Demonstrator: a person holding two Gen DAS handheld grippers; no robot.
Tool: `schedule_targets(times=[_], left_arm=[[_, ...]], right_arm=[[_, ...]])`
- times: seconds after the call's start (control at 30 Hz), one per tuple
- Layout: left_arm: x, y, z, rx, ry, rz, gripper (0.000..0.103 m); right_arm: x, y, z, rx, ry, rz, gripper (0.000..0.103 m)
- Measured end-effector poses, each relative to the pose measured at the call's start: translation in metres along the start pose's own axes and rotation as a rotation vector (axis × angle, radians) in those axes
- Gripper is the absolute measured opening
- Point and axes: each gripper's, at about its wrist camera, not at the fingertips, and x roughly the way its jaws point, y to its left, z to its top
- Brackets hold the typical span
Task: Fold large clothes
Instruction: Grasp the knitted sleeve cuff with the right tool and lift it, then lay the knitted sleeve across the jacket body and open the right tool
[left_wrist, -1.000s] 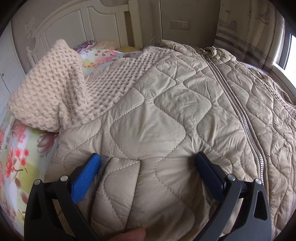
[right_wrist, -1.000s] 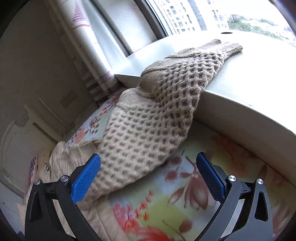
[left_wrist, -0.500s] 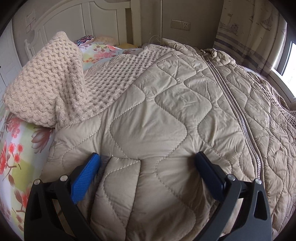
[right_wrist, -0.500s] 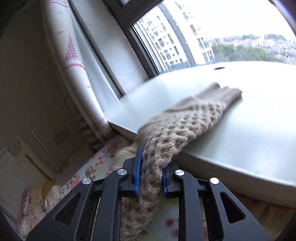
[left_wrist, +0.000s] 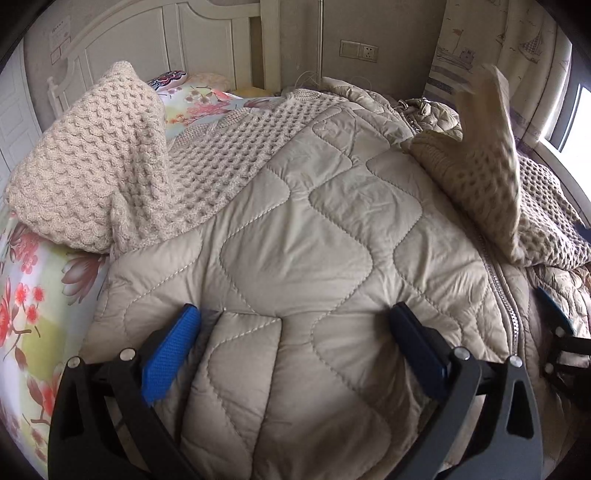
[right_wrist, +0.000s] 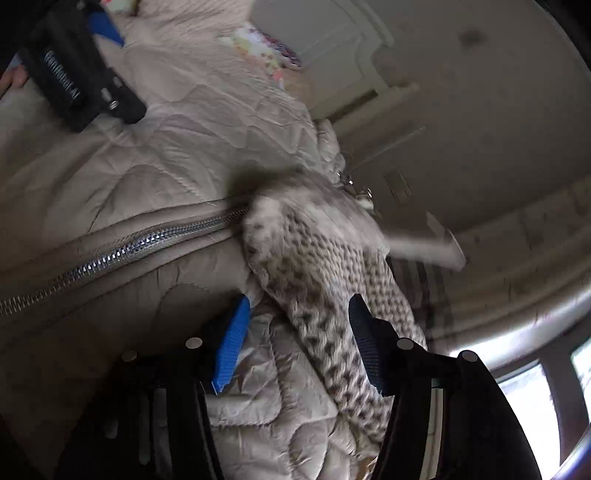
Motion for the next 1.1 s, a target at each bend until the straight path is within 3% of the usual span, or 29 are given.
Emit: schedule_targets(times=[0.07,0.1,0.17,0.27,0.3,0.4,0.5,0.6,0.7,0.77,0.83,0.9,1.0,1.1], left_arm=[[0.000,-0.001,0.000,0.003,0.001,0.005,0.101],[-0.001,-0.002,0.000,0.003,0.000,0.005,0.101],[-0.001,-0.001,0.000,0.002,-0.001,0.004,0.101],[-0.008,0.001,-0.002,-0.011,-0.012,-0.033,0.101],[-0.013,0.003,-0.002,-0.021,-0.016,-0.060,0.101],[-0.033,0.007,0.000,-0.061,-0.029,-0.187,0.101],[-0.043,0.013,0.012,-0.103,-0.012,-0.258,0.101],[-0.029,0.024,0.025,-0.199,0.059,-0.297,0.101],[-0.023,0.024,0.031,-0.247,0.066,-0.288,0.100],[-0.031,0.019,0.031,-0.236,0.019,-0.269,0.100],[-0.046,0.015,0.027,-0.220,-0.050,-0.245,0.100],[-0.060,0.015,0.022,-0.207,-0.120,-0.202,0.100],[-0.076,0.019,0.024,-0.168,-0.196,-0.151,0.100],[-0.078,0.014,0.036,-0.132,-0.222,-0.137,0.100]], right_arm=[[-0.012,-0.022,-0.015,0.120,0.016,0.011,0.085],[-0.018,-0.037,-0.027,0.184,0.016,0.028,0.086],[-0.031,-0.062,-0.051,0.302,0.006,0.044,0.086],[-0.040,-0.088,-0.086,0.445,0.020,-0.010,0.080],[-0.039,-0.094,-0.096,0.482,0.041,-0.044,0.074],[-0.027,-0.112,-0.125,0.588,0.127,-0.070,0.072],[-0.016,-0.118,-0.139,0.612,0.191,-0.060,0.072],[-0.016,-0.120,-0.141,0.610,0.216,-0.028,0.072],[-0.008,-0.118,-0.127,0.544,0.207,-0.033,0.072],[-0.004,-0.110,-0.116,0.489,0.192,-0.057,0.072],[0.006,-0.111,-0.108,0.475,0.186,-0.098,0.064],[0.013,-0.119,-0.117,0.548,0.217,-0.098,0.035],[0.014,-0.138,-0.133,0.677,0.236,-0.106,0.033],[0.014,-0.158,-0.154,0.826,0.200,-0.006,0.033]])
